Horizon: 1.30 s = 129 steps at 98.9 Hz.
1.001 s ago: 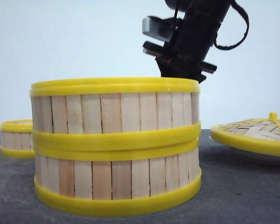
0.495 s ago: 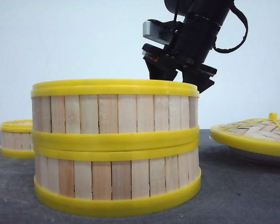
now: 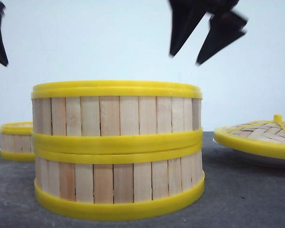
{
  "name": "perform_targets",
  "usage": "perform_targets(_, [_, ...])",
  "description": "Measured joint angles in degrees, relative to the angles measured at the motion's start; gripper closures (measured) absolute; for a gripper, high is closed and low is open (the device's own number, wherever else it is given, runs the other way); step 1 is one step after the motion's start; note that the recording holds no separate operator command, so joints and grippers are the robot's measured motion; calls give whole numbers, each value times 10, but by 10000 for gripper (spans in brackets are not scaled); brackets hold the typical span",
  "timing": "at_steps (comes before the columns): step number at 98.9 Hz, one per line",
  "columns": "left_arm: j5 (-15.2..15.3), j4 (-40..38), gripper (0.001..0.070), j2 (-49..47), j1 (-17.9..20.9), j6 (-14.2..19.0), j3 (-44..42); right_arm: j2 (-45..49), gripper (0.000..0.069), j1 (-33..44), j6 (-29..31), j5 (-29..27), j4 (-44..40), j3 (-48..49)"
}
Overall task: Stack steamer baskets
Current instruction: 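Open the right gripper and move the left gripper toward the single-bun basket, then grip the single-bun basket rim with the left gripper and lift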
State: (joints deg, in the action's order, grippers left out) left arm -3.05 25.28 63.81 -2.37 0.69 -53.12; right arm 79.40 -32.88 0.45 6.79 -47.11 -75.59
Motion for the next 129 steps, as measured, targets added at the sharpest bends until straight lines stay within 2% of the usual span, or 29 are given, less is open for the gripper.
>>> perform_targets(26, [-1,-5,237,174,41,2,-98,-119,247,0,0,-83,-84,0])
perform_targets(58, [-3,4,237,358,52,2,-196,-202,247,0,19,-158,-169,0])
perform_targets(78, [-3,4,237,413,52,2,-209,-230,247,0,36,-160,-178,0])
perform_targets(102, [-3,4,242,420,52,2,-209,-235,247,0,50,-160,-185,0])
perform_targets(106, [-3,5,267,420,52,2,-209,-235,247,0,53,-160,-187,0])
perform_targets(120, [-10,2,494,420,52,4,-209,-235,247,0,58,-160,-191,0])
perform_targets(129, [-7,2,566,420,51,12,-211,-236,247,0,60,-160,-195,0])
